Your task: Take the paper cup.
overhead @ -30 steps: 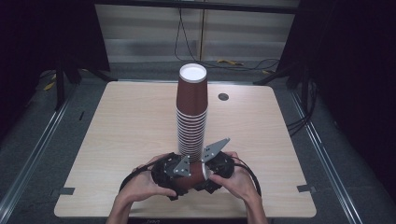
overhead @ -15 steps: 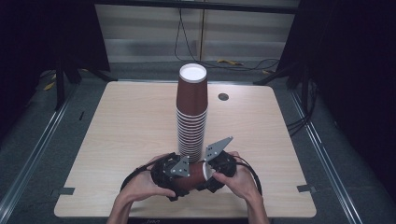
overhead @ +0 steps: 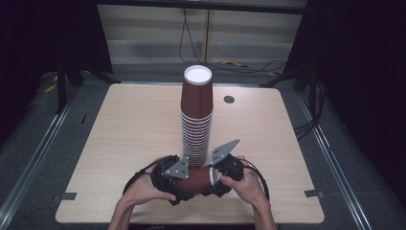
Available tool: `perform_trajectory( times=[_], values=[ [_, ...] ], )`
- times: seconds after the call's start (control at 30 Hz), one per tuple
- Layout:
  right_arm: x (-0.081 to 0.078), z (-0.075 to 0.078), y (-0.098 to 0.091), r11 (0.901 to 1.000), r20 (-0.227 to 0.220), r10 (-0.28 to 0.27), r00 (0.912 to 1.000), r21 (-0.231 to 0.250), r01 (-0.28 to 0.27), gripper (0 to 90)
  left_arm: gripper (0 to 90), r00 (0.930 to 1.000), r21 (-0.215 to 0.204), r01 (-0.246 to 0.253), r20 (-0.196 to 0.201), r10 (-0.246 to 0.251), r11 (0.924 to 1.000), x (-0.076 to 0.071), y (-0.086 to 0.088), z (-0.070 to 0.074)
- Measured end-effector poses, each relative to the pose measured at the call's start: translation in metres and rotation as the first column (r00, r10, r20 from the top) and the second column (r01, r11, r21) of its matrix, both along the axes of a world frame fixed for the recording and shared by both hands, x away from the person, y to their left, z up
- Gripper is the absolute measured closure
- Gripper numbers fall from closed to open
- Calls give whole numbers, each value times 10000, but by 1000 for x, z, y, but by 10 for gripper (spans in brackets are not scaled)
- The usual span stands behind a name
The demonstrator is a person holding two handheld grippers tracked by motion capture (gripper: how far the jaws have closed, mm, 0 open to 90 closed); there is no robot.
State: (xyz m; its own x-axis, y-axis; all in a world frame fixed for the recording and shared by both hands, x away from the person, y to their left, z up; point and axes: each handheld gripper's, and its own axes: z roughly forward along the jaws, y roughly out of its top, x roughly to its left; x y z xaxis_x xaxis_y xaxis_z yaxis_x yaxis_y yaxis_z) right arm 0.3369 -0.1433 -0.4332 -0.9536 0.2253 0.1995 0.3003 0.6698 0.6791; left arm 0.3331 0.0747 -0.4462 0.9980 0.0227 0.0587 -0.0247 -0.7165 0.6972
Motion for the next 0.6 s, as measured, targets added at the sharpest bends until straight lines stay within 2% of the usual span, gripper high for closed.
perform_trajectory(
  times=[0.23,0.27,0.6],
  values=[
    [0,-1,-1,10000,-77,29,10000,78,-28,209,109,10000,-465,95,17,-94,9989,0,5,-2],
    [0,-1,-1,10000,-93,24,10000,89,-23,209,109,10000,-631,97,13,-97,9980,-1,6,-1],
    [0,-1,-3,9997,-149,51,9999,238,-47,210,113,9999,-1242,144,62,-137,9922,-1,12,0]
  ],
)
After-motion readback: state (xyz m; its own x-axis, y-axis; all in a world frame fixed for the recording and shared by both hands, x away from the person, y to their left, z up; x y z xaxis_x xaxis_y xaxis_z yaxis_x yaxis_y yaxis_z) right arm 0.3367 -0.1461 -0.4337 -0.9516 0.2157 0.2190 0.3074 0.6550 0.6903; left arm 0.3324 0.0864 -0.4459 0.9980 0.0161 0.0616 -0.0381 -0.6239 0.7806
